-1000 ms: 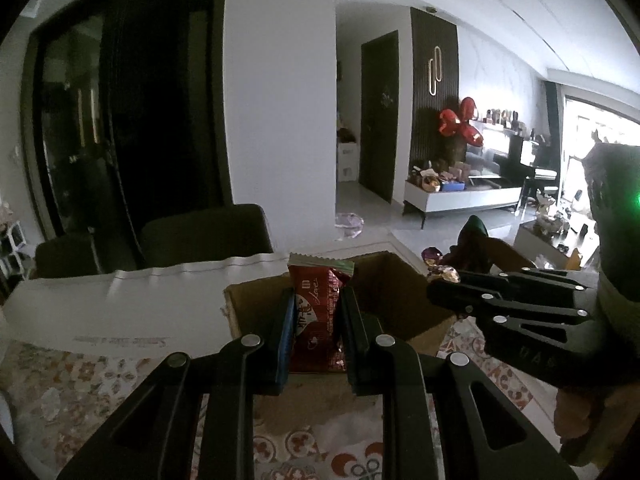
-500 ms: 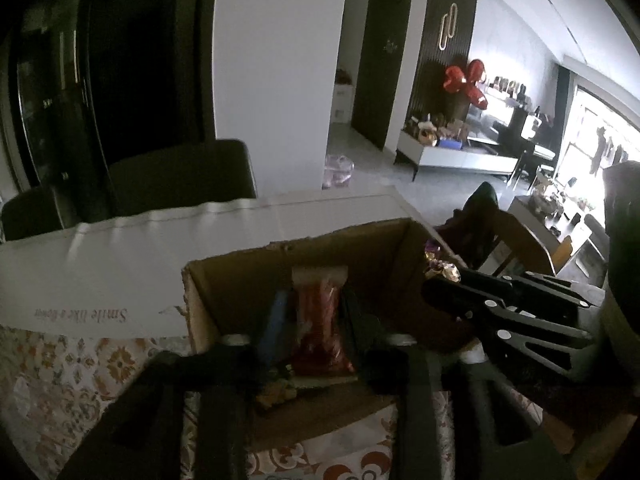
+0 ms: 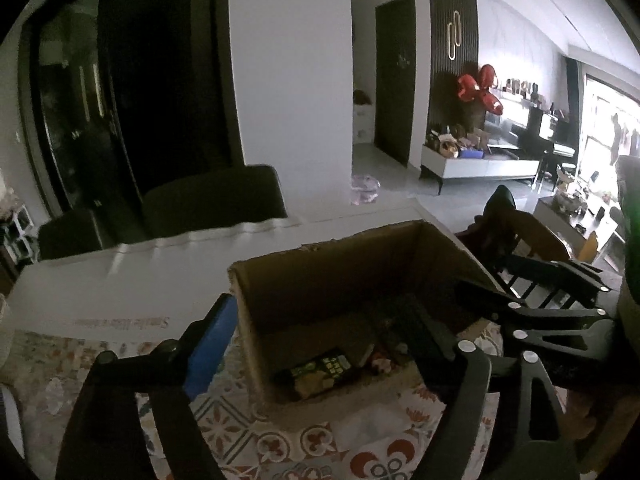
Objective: Organize snacks
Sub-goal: 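Withdraw both open tools from the box back over the table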
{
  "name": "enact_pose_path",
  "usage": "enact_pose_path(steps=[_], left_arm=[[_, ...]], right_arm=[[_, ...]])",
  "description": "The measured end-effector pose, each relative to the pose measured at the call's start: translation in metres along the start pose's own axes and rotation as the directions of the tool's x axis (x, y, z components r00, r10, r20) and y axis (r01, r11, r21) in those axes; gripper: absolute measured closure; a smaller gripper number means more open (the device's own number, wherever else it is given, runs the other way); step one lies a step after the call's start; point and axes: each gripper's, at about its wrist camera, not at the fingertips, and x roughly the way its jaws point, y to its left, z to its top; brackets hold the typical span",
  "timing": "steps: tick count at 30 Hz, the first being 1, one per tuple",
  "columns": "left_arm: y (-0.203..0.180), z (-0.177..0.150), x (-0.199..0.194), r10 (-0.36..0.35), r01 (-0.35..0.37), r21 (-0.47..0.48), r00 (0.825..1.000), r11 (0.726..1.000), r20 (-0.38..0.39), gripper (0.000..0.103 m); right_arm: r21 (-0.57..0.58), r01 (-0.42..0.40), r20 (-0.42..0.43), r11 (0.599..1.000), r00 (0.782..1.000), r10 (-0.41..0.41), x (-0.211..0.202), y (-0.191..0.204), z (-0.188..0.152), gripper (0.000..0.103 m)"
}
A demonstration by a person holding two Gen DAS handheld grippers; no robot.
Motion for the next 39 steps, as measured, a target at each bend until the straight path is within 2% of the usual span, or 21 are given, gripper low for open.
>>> enact_pose_path(steps=[2, 5, 12, 19, 25, 31, 39], left_arm=[[0.0, -0.004, -0.01, 0.012, -0.012, 0.011, 1.0, 1.0, 0.017, 0.018], [-0.002, -0.01, -0.026, 0.015, -0.016, 0.026, 0.999, 1.0, 0.041, 0.017], [-0.009, -0.028, -0.059, -0.022, 0.021, 0.032, 0.998, 0.999, 0.059, 0.017], [-0.018, -0.051, -0.091, -0.017, 0.013, 0.049, 0.996, 0.999, 0.086, 0.016], [-0.026, -0.076, -0.111, 0.005, -0.013, 0.078, 0.995, 0.997, 0.104, 0.016], [-0.029, -0.102, -0.127, 0.037, -0.049, 0.113, 0.994, 0.992, 0.101, 0.016], [-0.021, -0.137, -0.153, 0.08, -0.087, 0.067, 0.992, 0.994, 0.098, 0.016]], right_arm=[[-0.005, 0.012, 0.013, 1.0, 1.0, -0.012, -0.011, 0.002, -0.003, 0.028], [-0.013, 0.03, 0.03, 0.999, 0.999, -0.03, -0.026, 0.005, -0.009, 0.02], [-0.032, 0.039, 0.057, 0.999, 0.998, -0.037, -0.059, 0.015, -0.03, 0.017], [-0.019, 0.066, 0.095, 0.998, 0.993, -0.064, -0.093, 0.019, -0.052, 0.016], [-0.008, 0.081, 0.09, 0.997, 0.993, -0.08, -0.111, 0.019, -0.074, 0.016], [-0.044, 0.145, 0.112, 0.989, 0.984, -0.139, -0.132, 0.029, -0.1, 0.016], [-0.067, 0.146, 0.102, 0.987, 0.985, -0.139, -0.15, 0.046, -0.13, 0.016]])
